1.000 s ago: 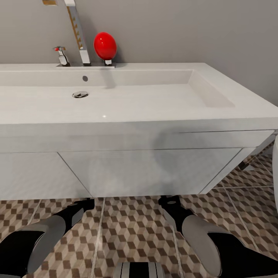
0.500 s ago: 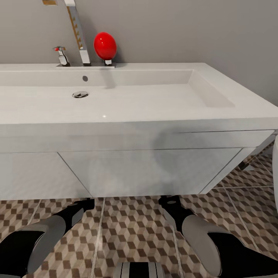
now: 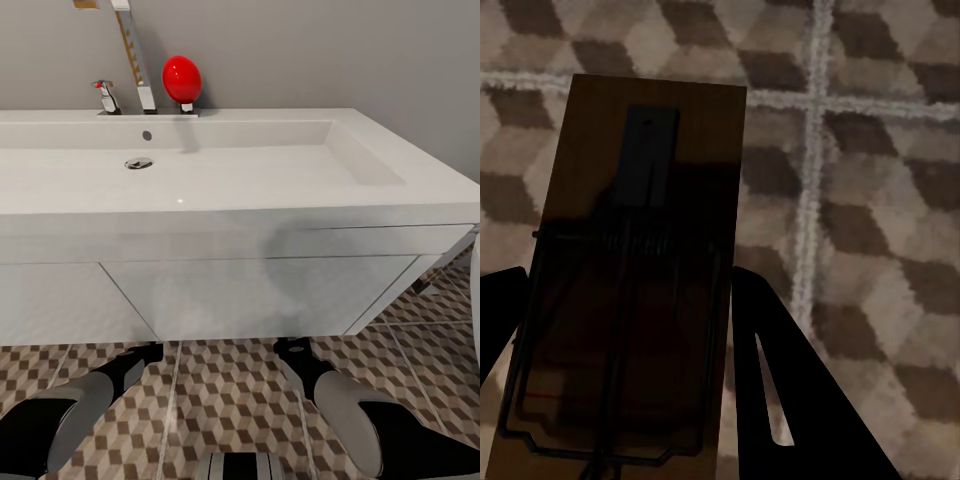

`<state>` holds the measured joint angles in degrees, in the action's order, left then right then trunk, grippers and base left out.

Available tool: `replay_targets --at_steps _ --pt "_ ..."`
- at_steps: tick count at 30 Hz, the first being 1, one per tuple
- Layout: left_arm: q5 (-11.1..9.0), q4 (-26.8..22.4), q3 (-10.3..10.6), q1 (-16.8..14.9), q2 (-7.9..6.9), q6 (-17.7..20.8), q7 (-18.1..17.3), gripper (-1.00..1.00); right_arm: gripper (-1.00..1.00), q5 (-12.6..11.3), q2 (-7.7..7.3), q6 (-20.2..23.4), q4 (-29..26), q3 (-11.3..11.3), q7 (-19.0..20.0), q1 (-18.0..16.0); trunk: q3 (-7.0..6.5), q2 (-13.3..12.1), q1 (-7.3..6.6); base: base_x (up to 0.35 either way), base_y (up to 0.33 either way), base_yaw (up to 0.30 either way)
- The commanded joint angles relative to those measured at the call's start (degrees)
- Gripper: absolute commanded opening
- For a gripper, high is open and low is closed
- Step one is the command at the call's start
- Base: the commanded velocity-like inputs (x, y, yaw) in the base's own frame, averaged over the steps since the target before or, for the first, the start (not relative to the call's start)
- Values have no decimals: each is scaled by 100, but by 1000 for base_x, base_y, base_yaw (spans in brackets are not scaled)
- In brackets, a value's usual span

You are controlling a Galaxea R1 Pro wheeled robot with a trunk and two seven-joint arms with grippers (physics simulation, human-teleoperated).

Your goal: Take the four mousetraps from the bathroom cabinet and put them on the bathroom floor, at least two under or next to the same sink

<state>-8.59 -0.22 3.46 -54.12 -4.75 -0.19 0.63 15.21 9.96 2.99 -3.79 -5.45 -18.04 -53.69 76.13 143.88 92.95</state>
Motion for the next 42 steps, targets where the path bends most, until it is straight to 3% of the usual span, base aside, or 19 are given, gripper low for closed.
replay_targets --at_steps 1,31,42 --pt "-37 -2 38 -2 0 0 8 -100 -100 44 3 23 -7 -47 -15 -1 4 1 -1 0 0 0" --pt "-37 -3 38 -2 0 1 9 -100 -100 27 3 64 -7 -52 0 -1 5 1 -1 0 0 0" --pt "-37 -4 38 -2 0 1 9 -100 -100 35 3 94 -7 -52 148 -1 77 1 -1 0 0 0"
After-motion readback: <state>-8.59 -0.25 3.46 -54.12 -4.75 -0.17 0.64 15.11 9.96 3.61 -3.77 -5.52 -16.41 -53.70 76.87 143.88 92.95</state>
